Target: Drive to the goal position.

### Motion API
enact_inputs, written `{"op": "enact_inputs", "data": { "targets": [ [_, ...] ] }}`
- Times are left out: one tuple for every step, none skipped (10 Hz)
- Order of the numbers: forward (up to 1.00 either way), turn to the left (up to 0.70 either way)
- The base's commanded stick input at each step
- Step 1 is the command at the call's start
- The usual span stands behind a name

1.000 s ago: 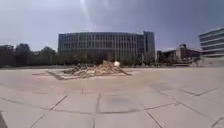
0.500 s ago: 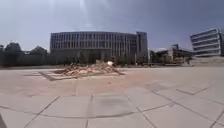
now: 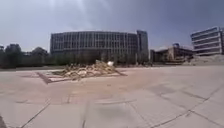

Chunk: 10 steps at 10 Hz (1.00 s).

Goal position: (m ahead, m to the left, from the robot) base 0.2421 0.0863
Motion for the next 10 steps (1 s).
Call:
{"op": "enact_inputs", "data": {
  "targets": [
    [0.70,-0.35],
    [0.70,-0.35],
    [0.70,-0.35],
    [0.70,-0.35],
    [0.70,-0.35],
    [0.70,-0.35],
    [0.70,-0.35],
    [0.70,-0.35],
    [0.70,-0.35],
    [0.70,-0.35]
  ]
}}
